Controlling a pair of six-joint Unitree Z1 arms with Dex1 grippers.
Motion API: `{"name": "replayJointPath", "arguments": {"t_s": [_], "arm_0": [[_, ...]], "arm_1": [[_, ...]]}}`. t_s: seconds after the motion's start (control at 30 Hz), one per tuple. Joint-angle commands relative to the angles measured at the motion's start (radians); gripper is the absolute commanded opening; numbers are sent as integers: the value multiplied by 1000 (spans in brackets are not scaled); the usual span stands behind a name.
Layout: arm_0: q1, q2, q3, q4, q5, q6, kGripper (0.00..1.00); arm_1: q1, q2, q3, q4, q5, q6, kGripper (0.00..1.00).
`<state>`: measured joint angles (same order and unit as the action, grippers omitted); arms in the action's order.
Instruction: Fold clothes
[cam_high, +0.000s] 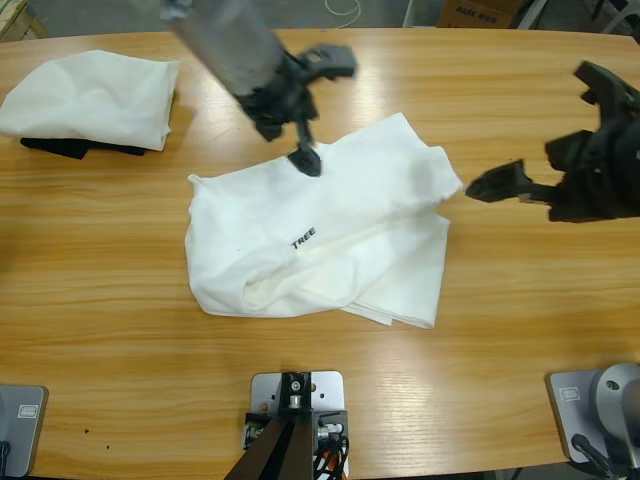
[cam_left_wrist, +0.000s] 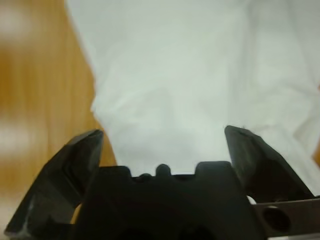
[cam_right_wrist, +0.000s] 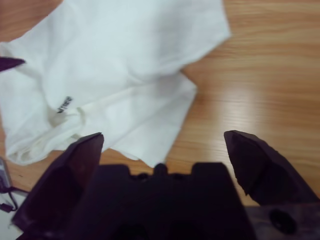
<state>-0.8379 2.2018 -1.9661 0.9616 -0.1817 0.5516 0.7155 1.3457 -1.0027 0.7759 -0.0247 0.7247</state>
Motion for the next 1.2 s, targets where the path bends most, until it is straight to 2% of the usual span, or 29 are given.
{"name": "replayJointPath", "arguments": {"t_s": [0.03, 0.3, 0.33, 0.4, 0.43, 0.47, 0.5, 0.77, 1.13, 1.17, 1.2], "arm_0": [[-20, 238, -207, 101, -11, 58, 899], [-76, 310, -236, 120, -35, 83, 888], [-81, 314, -240, 124, -34, 77, 822], [-82, 317, -254, 140, -35, 59, 549], [-82, 320, -262, 152, -31, 45, 381], [-81, 325, -273, 165, -19, 27, 151], [-81, 330, -286, 178, -10, 22, 0], [-82, 346, -333, 190, 27, 79, 0], [-92, 352, -329, 203, 96, 115, 0], [-92, 343, -329, 208, 93, 123, 84], [-92, 336, -328, 211, 84, 141, 526]], "arm_1": [[-51, -53, 107, -22, 2, -1, 977], [-70, -46, 123, -52, 10, -12, 977], [-73, -48, 126, -52, 11, -13, 977], [-77, -50, 128, -52, 11, -14, 977], [-79, -51, 128, -52, 11, -14, 977], [-79, -54, 129, -52, 11, -14, 977], [-80, -58, 130, -53, 9, -14, 977], [-95, -103, 150, -53, 6, -14, 977], [-108, -117, 153, -55, 2, -28, 977], [-108, -115, 155, -56, 4, -28, 977], [-108, -112, 159, -61, 6, -28, 977]]}}
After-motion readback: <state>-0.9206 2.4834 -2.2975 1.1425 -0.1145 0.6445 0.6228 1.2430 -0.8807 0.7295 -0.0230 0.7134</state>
